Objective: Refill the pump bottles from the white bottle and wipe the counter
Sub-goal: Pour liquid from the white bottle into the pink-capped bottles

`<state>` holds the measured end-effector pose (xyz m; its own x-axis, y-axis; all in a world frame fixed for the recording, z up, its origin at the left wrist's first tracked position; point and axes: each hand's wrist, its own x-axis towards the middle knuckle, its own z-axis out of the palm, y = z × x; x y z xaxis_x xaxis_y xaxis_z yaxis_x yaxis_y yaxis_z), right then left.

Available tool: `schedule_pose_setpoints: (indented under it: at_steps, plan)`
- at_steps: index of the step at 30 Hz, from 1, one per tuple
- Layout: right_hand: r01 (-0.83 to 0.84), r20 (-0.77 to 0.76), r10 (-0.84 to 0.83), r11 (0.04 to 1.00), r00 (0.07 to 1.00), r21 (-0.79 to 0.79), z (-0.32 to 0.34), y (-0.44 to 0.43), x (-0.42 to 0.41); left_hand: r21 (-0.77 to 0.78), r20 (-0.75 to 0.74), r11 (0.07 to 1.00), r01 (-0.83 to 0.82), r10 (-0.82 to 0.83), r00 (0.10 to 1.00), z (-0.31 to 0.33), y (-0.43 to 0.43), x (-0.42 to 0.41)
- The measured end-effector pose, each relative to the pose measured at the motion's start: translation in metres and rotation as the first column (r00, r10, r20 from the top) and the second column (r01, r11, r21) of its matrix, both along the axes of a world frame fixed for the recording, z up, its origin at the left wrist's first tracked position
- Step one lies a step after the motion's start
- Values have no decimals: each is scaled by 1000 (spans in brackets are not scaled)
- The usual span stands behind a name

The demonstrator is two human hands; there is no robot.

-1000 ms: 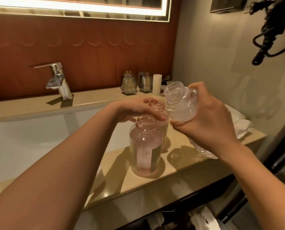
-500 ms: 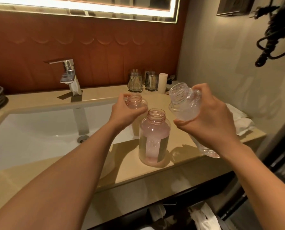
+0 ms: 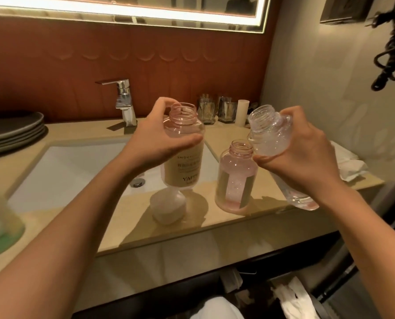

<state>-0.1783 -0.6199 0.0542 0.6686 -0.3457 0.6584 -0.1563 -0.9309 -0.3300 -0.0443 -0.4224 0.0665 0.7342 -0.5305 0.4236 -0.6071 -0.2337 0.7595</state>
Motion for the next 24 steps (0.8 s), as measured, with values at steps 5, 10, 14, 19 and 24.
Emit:
schedule_pose_setpoints:
  at_steps: [5, 10, 14, 19, 24]
  plan:
    - [-2, 3, 2, 1000, 1000, 8, -1, 0, -1, 121, -65, 979, 166, -160, 985, -2, -4, -34]
    - [0, -14, 0, 1000, 1000, -16, 0, -4, -5, 127, -124, 974, 188, -173, 977, -23, -24, -44]
    - [4, -31, -4, 1000, 999, -18, -1, -10, -8, 93, -138, 983, 161, -147, 979, -36, -35, -46]
    - [17, -33, -17, 1000, 999, 7, -3, -20, -8, 82, -93, 989, 125, -117, 989, -43, -57, -49]
    - [25, -34, -23, 999, 999, 41, -7, -29, -10, 65, -74, 995, 79, -74, 994, -47, -84, -47]
